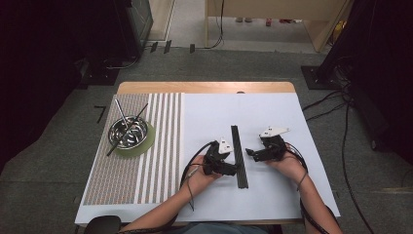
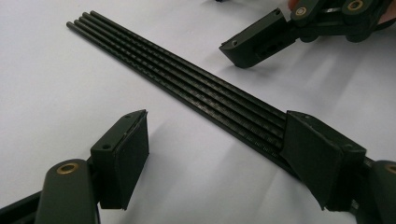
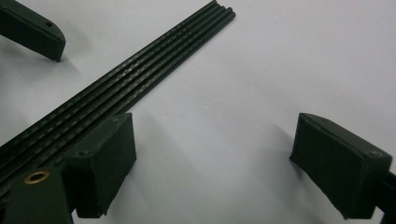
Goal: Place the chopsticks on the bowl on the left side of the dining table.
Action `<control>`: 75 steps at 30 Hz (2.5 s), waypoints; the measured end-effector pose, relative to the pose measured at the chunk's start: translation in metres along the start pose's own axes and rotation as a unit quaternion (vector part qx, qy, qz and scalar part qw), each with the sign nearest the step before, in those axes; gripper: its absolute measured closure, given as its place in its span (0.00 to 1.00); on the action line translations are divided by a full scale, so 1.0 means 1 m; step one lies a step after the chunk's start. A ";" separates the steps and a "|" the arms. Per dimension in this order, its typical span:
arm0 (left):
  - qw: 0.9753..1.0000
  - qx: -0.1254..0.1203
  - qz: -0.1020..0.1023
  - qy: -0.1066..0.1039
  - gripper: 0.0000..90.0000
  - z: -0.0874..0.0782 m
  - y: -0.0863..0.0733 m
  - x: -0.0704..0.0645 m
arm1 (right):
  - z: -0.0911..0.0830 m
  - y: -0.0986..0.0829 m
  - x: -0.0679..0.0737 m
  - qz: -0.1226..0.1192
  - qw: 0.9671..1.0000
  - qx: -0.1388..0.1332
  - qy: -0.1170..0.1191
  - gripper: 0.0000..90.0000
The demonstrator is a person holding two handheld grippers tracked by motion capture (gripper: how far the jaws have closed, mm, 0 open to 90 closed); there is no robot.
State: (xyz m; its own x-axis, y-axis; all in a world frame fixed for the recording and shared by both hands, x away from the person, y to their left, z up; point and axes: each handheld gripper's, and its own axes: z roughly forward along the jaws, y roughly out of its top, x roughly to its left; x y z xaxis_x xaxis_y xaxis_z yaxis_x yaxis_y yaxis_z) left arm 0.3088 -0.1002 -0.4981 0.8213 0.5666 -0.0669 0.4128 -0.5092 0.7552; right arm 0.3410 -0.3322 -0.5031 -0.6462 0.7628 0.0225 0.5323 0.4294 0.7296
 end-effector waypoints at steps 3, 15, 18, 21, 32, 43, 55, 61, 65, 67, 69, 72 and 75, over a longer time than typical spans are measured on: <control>1.000 0.000 0.002 -0.001 0.27 0.000 0.000 -0.001 | 0.000 0.000 0.000 0.000 1.000 0.000 0.000 0.15; 1.000 0.006 -0.001 -0.004 0.27 -0.001 -0.001 0.000 | 0.000 0.000 0.000 0.000 1.000 0.000 0.000 0.15; 1.000 0.006 0.005 0.002 0.31 -0.002 -0.002 0.000 | 0.000 0.000 0.000 0.000 1.000 0.000 0.000 0.15; 1.000 0.006 0.008 0.003 0.35 -0.003 -0.003 0.000 | 0.000 0.000 0.000 0.000 1.000 0.000 0.000 0.15; 0.999 0.012 0.031 0.004 0.34 -0.006 -0.005 -0.001 | 0.000 0.000 0.000 0.000 1.000 0.000 0.000 0.15; 1.000 0.024 0.008 0.011 0.68 -0.013 -0.003 0.009 | 0.000 0.000 0.000 0.001 1.000 0.000 0.000 0.15; 0.998 0.051 -0.019 0.011 0.85 -0.021 -0.001 0.020 | 0.000 0.000 0.000 0.001 1.000 0.000 0.000 0.15; 0.998 0.056 -0.035 0.009 0.86 -0.025 -0.002 0.025 | 0.000 0.000 0.000 0.001 1.000 0.001 0.001 0.15; 0.997 0.060 -0.040 0.014 0.87 -0.027 -0.002 0.028 | 0.000 0.000 0.000 0.001 1.000 0.001 0.001 0.15; 0.997 0.063 -0.041 0.015 0.88 -0.029 -0.003 0.030 | 0.000 0.000 0.000 0.002 1.000 0.001 0.001 0.15; 0.997 0.064 -0.044 0.016 0.89 -0.030 -0.004 0.032 | 0.000 0.000 0.000 0.002 1.000 0.001 0.001 0.15; 0.996 0.065 -0.051 0.017 0.89 -0.031 -0.004 0.035 | 0.000 0.000 0.000 0.002 1.000 0.001 0.001 0.15; 0.996 0.066 -0.060 0.018 0.90 -0.033 -0.005 0.038 | 0.000 0.000 0.000 0.002 1.000 0.001 0.001 0.15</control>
State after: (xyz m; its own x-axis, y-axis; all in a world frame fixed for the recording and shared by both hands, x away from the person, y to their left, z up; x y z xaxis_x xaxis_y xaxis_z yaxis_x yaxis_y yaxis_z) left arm 0.3250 -0.0552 -0.4832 0.7488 0.6507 -0.1264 0.5577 -0.5153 0.6507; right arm 0.3408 -0.3321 -0.5031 -0.6455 0.7633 0.0261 0.5351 0.4275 0.7287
